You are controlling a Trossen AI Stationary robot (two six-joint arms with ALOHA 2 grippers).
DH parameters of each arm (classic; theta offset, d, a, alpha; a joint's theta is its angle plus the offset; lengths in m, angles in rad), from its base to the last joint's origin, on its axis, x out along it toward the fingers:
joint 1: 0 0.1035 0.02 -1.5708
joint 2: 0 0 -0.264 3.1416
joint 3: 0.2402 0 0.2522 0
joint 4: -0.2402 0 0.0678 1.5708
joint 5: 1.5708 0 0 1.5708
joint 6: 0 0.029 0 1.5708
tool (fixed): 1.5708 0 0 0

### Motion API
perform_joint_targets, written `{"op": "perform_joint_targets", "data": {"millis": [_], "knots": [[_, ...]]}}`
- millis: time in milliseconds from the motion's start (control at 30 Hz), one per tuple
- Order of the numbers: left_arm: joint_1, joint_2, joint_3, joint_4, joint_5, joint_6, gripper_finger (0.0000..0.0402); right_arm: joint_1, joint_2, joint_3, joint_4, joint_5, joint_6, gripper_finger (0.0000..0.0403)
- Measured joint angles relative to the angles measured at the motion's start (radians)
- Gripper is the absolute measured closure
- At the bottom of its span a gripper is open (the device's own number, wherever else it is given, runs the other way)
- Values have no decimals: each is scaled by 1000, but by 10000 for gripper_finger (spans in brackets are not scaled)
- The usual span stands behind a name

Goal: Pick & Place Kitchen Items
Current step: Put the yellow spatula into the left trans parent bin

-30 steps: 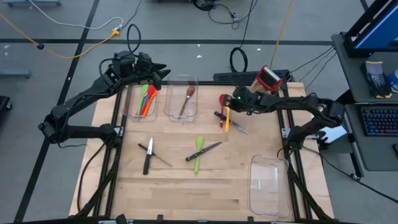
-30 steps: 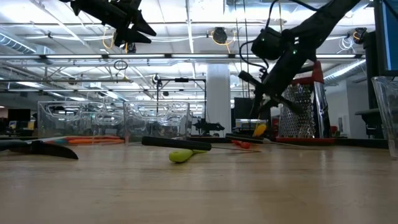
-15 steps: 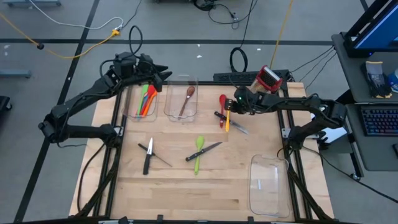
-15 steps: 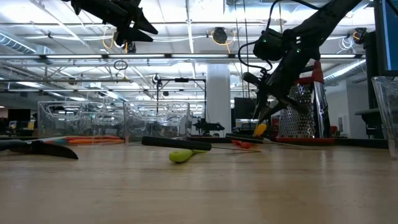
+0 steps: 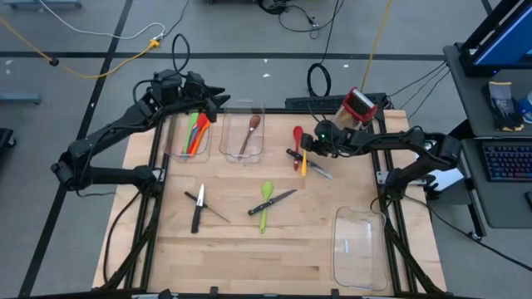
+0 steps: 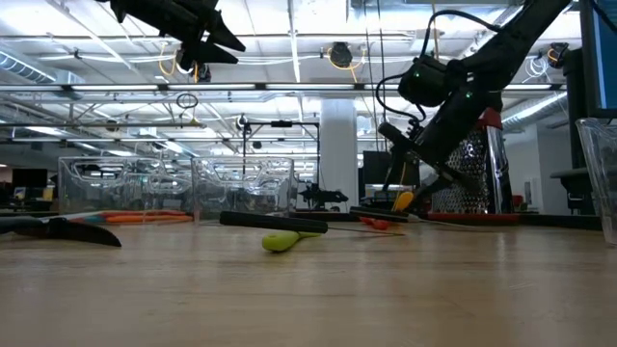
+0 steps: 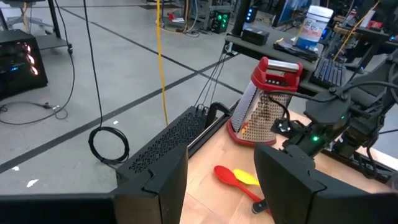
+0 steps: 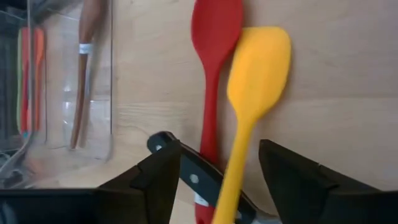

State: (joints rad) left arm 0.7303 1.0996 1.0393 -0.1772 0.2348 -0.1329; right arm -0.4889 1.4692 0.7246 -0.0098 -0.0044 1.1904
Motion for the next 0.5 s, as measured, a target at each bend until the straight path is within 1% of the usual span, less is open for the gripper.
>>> {"op": "perform_joint_targets", "data": {"millis": [267,400,500], "knots": [[0,0,0,0,0,0,213,0,27,0,5,-13,2,198],[0,0,0,-4,0,0,213,-1,75,0,25,-53,26,201],[0,0,0,-5,0,0,213,-1,109,2,77,-51,33,201]]}}
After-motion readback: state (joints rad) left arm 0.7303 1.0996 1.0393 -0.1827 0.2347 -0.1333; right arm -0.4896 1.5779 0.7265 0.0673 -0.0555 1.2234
